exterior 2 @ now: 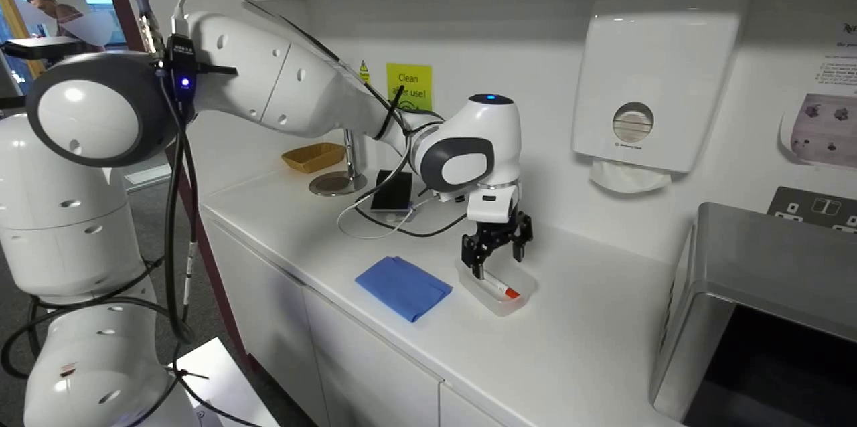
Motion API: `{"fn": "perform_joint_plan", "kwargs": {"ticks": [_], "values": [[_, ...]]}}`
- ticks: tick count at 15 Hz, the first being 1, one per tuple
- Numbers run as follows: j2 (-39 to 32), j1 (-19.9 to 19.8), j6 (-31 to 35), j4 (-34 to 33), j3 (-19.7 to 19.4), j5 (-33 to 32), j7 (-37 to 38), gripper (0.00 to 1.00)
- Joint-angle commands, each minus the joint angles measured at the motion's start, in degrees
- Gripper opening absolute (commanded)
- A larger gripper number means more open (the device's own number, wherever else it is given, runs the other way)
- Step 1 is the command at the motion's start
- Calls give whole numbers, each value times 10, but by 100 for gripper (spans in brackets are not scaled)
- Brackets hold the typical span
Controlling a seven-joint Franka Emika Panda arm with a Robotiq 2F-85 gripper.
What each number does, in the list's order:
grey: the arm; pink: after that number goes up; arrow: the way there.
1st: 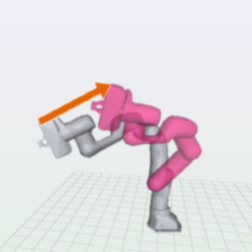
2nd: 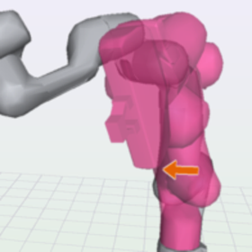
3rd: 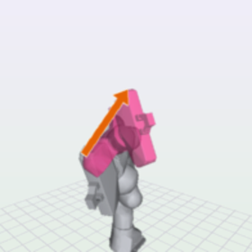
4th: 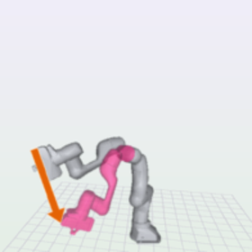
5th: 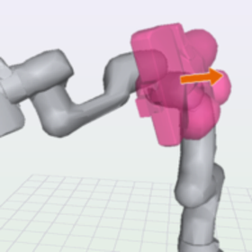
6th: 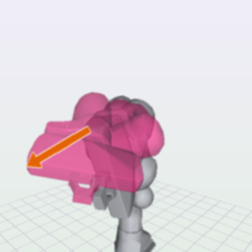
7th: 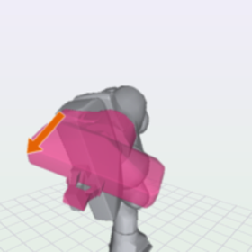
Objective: Put the white and red marker on the counter.
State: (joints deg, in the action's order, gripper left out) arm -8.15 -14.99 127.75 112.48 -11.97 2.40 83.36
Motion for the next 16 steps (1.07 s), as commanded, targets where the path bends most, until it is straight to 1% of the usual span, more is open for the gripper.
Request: {"fn": "perform_joint_plan", "kwargs": {"ticks": [1, 4, 11, 12, 16], "values": [[-20, 12, -12, -25, -8, 8, 0, 100], [-40, 22, -15, -44, -4, 8, -2, 100], [-107, 41, -35, -127, -4, 7, -4, 100], [-116, 42, -40, -136, -4, 9, -5, 80], [-138, 47, -57, -162, -3, 8, -5, 54]]}}
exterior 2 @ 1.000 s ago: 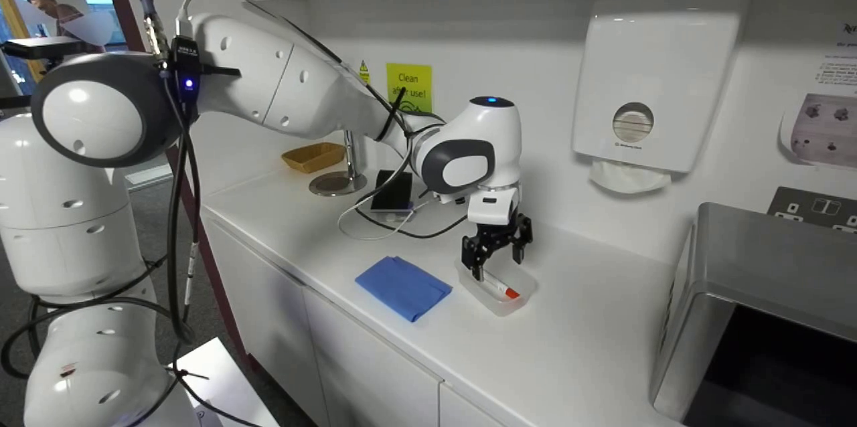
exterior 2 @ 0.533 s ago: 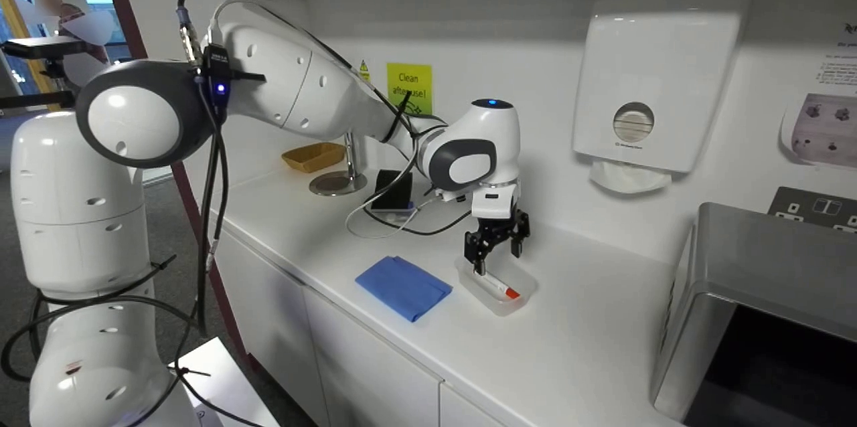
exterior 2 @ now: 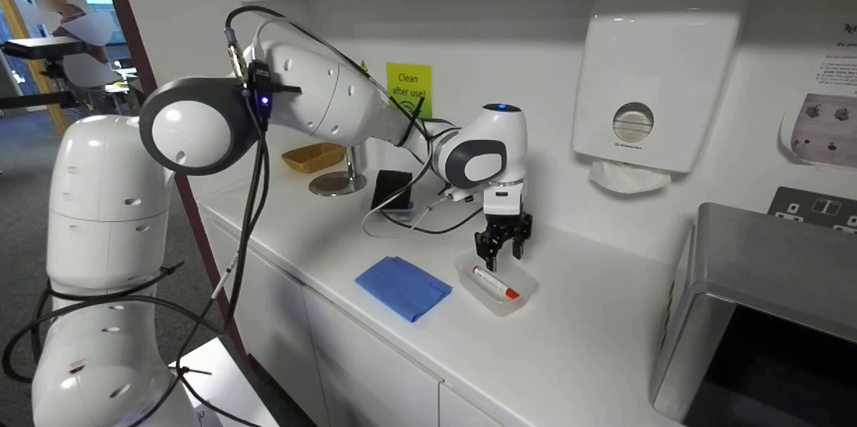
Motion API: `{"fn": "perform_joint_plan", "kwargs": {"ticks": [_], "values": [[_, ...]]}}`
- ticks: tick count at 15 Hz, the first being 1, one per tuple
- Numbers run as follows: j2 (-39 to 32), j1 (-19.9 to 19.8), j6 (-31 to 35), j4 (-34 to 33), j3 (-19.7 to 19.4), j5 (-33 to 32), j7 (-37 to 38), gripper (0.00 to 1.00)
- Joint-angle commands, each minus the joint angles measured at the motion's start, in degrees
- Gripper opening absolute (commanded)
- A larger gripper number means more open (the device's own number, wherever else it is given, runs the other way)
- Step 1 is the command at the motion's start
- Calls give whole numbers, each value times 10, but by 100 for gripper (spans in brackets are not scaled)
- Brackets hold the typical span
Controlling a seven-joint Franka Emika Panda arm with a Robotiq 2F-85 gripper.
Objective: Put the white and red marker on the counter.
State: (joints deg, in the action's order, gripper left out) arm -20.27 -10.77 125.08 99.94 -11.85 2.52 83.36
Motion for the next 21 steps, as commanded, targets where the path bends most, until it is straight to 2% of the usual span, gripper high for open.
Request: {"fn": "perform_joint_plan", "kwargs": {"ticks": [1, 3, 6, 7, 8, 10, 14, 17, 21], "values": [[-22, 7, -34, -43, -5, 6, -5, 45], [-30, 9, -43, -54, -4, 5, -5, 31], [-41, 14, -51, -65, -3, 3, -5, 23], [-47, 16, -54, -69, -2, 2, -5, 24], [-51, 17, -58, -72, -1, 2, -6, 29], [-57, 21, -63, -75, 1, 1, -8, 47], [-70, 32, -63, -79, 2, -1, -8, 56], [-74, 36, -64, -80, 2, 0, -8, 49], [-77, 36, -64, -78, 2, 1, -10, 47]]}}
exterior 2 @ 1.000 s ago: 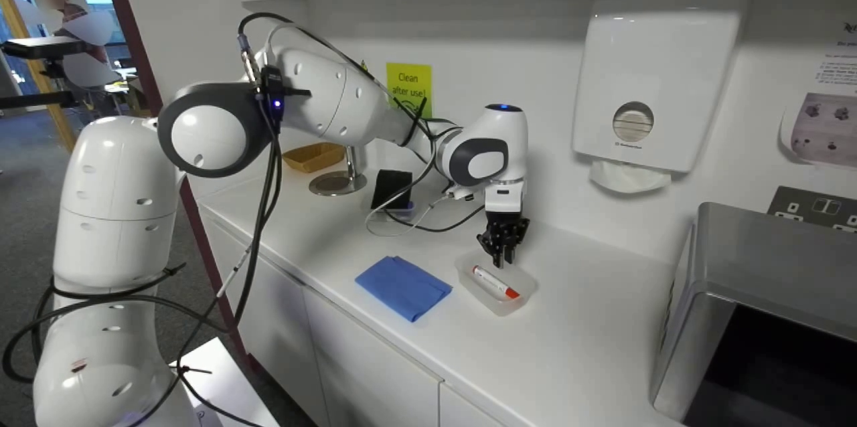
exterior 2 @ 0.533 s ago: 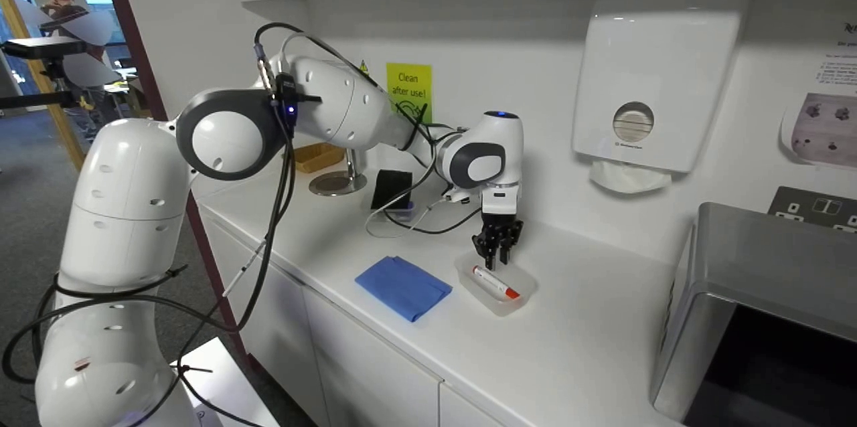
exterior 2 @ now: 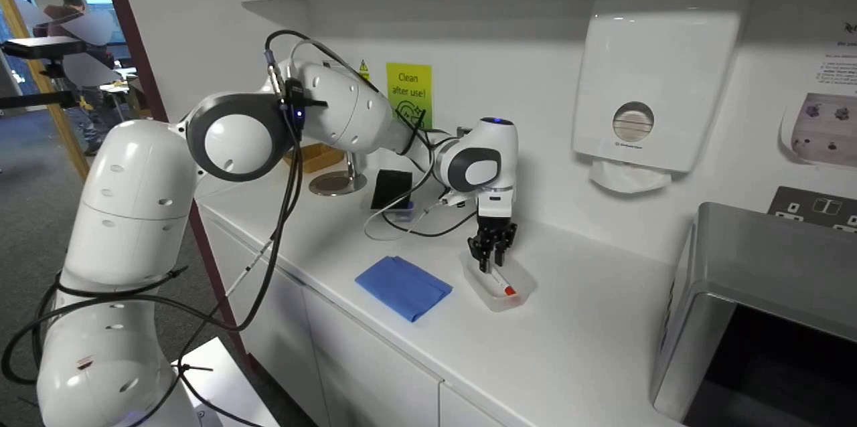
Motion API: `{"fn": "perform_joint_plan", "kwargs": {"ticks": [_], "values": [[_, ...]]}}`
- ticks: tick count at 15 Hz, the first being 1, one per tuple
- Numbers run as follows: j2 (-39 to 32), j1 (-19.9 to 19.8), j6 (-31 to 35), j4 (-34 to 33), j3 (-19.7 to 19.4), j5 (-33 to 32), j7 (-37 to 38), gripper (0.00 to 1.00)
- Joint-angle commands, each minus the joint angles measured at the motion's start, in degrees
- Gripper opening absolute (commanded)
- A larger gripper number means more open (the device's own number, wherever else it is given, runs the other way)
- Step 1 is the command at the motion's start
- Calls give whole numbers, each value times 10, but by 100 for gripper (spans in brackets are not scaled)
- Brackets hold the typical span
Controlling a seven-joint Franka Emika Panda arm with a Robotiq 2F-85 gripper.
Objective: Put the white and red marker on the counter.
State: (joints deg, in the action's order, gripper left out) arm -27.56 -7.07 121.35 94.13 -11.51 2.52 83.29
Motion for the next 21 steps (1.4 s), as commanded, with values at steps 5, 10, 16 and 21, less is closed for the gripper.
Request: {"fn": "perform_joint_plan", "kwargs": {"ticks": [5, 10, 16, 21], "values": [[-7, -2, -26, -17, -2, 2, -11, 47], [-10, -2, -26, -15, -2, 2, -11, 49], [-20, 0, -23, -13, -3, 0, -9, 49], [-24, 0, -21, -13, -3, 0, -10, 48]]}}
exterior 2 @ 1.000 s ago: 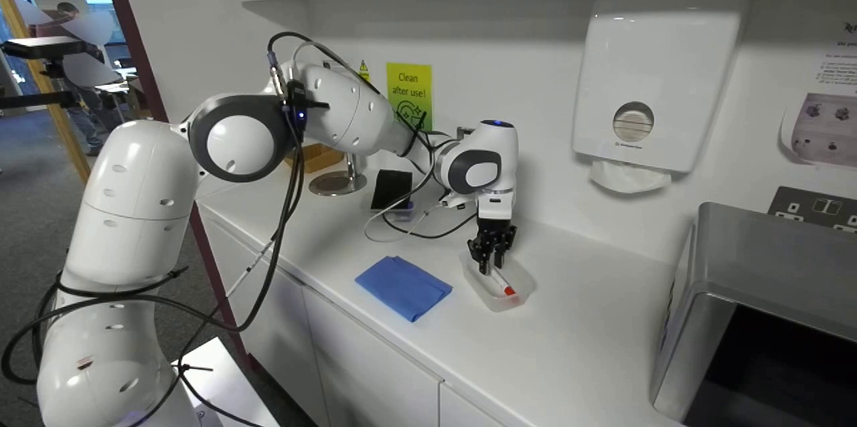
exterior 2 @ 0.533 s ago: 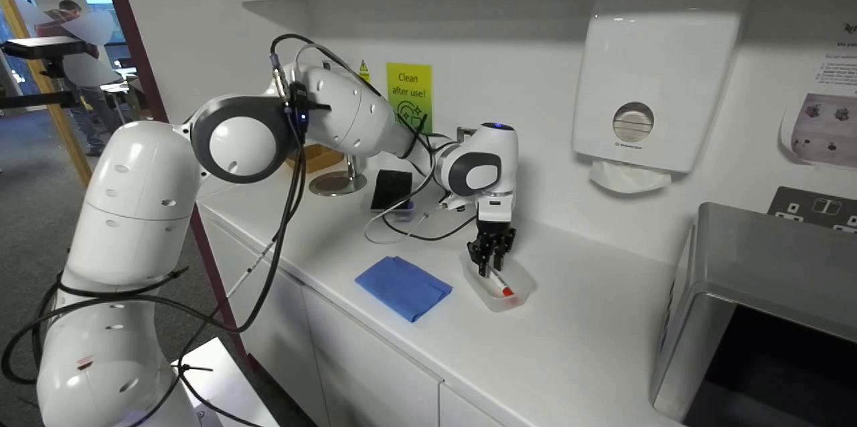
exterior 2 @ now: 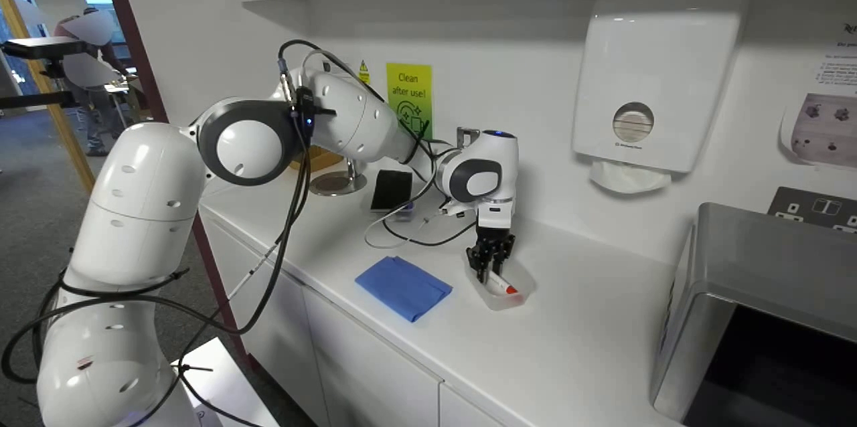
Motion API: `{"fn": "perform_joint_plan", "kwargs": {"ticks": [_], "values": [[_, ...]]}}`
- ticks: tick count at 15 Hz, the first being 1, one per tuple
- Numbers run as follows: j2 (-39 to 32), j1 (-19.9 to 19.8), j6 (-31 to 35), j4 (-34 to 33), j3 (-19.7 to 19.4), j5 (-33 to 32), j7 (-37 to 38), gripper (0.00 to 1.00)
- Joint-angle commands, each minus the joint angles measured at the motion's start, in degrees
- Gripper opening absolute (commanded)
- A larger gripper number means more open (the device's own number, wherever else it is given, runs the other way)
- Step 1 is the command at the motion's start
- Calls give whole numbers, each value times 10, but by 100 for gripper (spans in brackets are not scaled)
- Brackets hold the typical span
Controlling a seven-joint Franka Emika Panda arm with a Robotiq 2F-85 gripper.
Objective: Put the white and red marker on the counter.
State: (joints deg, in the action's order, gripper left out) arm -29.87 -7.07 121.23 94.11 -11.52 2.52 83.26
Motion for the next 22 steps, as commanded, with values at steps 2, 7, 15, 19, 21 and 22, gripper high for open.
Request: {"fn": "perform_joint_plan", "kwargs": {"ticks": [2, 7, 15, 19, 21, 22], "values": [[-1, -1, -19, -12, -3, 0, -10, 23], [7, 1, -15, -8, -6, -4, -6, 3], [74, 8, 11, 17, -18, -26, 1, 5], [99, 10, 8, 11, -16, -38, 6, 5], [101, 12, 3, 0, -11, -38, 4, 5], [98, 14, -3, -10, -7, -37, 2, 5]]}}
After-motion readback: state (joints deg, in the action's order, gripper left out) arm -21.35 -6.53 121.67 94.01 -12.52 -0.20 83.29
